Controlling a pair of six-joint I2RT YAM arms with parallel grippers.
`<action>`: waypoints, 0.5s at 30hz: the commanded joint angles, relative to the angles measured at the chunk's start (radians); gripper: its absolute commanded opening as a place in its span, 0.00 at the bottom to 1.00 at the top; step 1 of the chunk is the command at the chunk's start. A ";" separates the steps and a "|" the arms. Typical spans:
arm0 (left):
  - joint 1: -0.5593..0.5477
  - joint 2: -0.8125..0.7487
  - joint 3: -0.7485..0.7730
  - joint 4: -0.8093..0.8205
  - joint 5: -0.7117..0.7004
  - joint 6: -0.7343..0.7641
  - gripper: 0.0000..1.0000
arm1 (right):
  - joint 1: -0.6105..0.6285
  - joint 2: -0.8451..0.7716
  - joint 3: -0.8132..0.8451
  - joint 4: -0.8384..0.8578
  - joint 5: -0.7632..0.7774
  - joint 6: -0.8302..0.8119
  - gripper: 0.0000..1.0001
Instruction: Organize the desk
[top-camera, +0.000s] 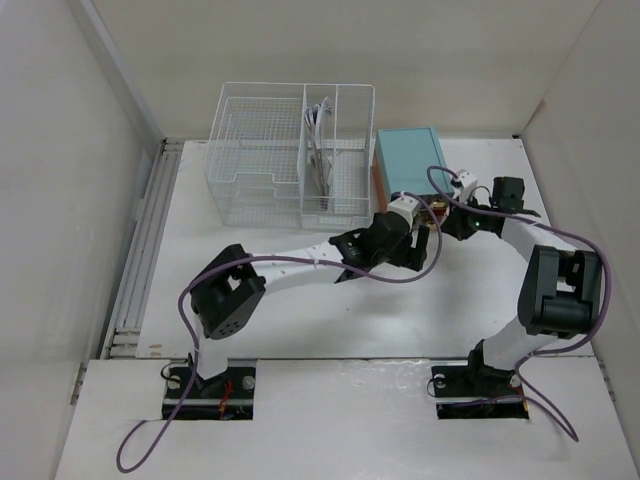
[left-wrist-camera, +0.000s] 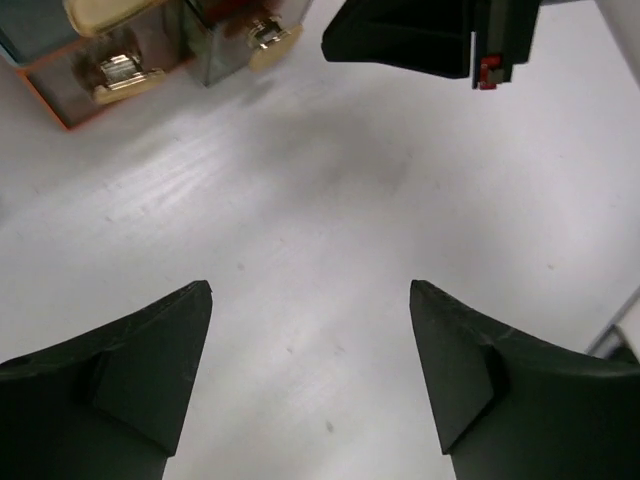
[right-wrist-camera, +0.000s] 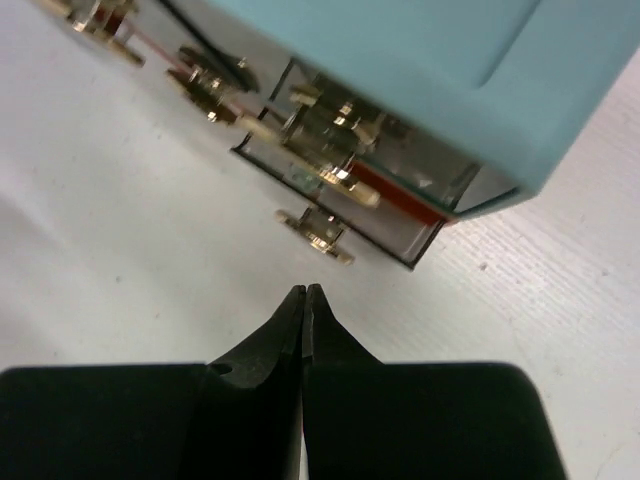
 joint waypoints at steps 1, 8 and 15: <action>-0.031 -0.114 -0.033 -0.025 -0.015 0.016 0.80 | -0.022 -0.045 0.053 -0.246 -0.049 -0.135 0.00; -0.062 -0.254 -0.092 -0.106 -0.061 0.016 0.99 | -0.051 -0.151 0.044 -0.379 -0.048 -0.224 0.11; -0.093 -0.473 -0.231 -0.173 -0.132 -0.012 1.00 | -0.051 -0.251 0.025 -0.312 -0.018 -0.230 0.02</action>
